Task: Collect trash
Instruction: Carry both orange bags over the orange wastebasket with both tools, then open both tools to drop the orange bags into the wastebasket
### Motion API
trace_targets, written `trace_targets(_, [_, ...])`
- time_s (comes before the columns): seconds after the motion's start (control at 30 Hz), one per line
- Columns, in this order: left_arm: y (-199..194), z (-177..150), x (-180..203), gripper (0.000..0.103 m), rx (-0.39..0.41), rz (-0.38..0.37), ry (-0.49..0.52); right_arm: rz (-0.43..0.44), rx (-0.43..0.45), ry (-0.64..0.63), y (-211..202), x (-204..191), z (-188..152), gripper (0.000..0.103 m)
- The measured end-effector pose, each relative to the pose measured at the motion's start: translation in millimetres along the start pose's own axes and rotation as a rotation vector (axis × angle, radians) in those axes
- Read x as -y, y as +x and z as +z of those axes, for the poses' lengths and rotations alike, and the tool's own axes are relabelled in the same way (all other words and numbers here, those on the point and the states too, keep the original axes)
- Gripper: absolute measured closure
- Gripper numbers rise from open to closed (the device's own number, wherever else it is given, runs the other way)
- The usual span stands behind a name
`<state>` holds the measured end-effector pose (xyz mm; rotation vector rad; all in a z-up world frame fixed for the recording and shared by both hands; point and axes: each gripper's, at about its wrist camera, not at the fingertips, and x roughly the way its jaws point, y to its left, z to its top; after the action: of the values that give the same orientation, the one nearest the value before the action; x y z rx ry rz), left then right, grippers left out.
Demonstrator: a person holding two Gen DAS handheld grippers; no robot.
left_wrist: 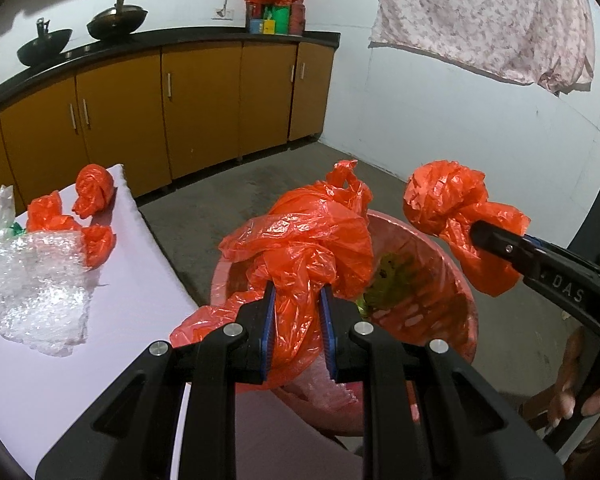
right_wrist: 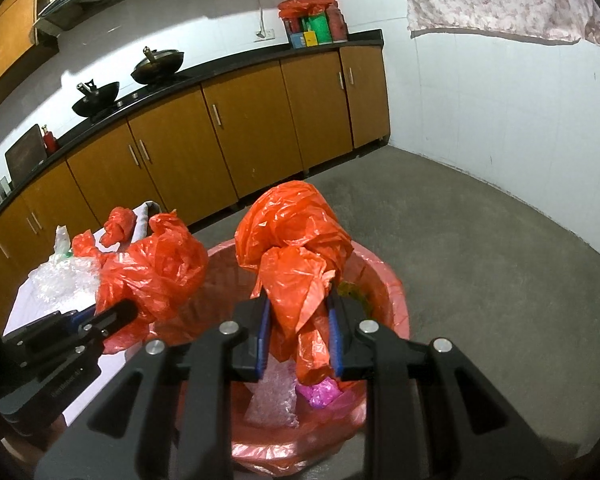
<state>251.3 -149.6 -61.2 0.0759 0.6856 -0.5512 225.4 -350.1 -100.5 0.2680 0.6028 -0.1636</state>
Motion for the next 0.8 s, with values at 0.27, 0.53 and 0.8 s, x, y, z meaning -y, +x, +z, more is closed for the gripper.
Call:
trace_targets(0.27, [10, 2, 7, 0.083, -0.008, -0.011, 0.006, 0.005, 0.002, 0.017, 5, 4, 3, 0.079])
trace_targets(0.53, [15, 4, 10, 0.053, -0.006, -0.001, 0.007, 0.032, 0.016, 0.049, 3, 13, 4, 0.062])
trace_targets(0.8, [12, 0, -4, 0.043, -0.009, 0.031, -0.032, -0.002, 0.026, 0.057, 1, 20, 1, 0.052])
